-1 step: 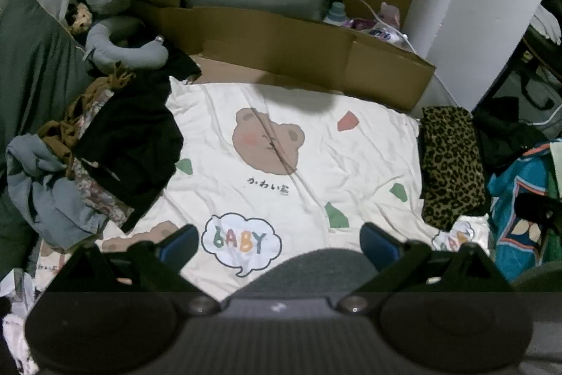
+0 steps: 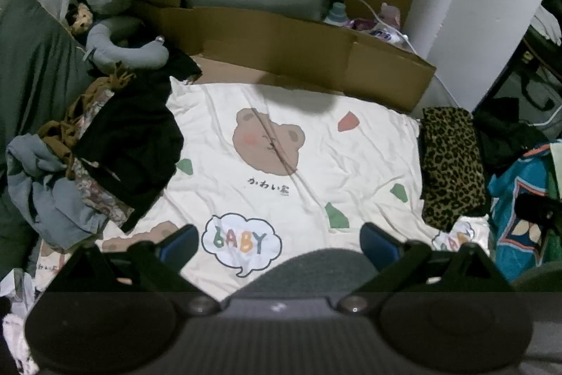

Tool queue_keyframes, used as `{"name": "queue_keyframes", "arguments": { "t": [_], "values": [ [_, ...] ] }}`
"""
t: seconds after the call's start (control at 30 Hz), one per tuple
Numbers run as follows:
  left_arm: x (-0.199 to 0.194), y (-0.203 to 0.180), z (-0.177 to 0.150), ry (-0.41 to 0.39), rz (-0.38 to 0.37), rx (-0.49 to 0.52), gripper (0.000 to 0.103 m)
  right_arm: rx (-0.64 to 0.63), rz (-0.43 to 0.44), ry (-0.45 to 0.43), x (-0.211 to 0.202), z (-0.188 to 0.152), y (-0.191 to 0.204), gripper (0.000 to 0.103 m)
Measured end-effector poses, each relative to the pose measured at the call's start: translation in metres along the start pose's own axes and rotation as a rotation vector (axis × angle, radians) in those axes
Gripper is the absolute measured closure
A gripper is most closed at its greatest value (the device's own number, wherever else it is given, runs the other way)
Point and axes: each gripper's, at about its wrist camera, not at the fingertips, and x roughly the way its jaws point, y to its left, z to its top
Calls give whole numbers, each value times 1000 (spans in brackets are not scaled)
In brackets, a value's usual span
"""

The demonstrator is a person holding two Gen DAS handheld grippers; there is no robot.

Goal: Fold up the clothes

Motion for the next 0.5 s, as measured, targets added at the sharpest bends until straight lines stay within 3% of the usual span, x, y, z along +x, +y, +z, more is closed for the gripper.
{"name": "queue_keyframes", "arguments": {
  "t": [0.17, 0.27, 0.5],
  "values": [
    [-2, 4, -1, -12, -12, -16, 4, 0, -3, -21, -7, -11, -8, 0],
    [-2, 4, 2, -10, -7, -15, 4, 6, -32, 23, -1, 0, 1, 0],
    [0, 4, 3, -9, 12, -23, 4, 25, -5, 0, -2, -1, -8, 0]
  ]
}}
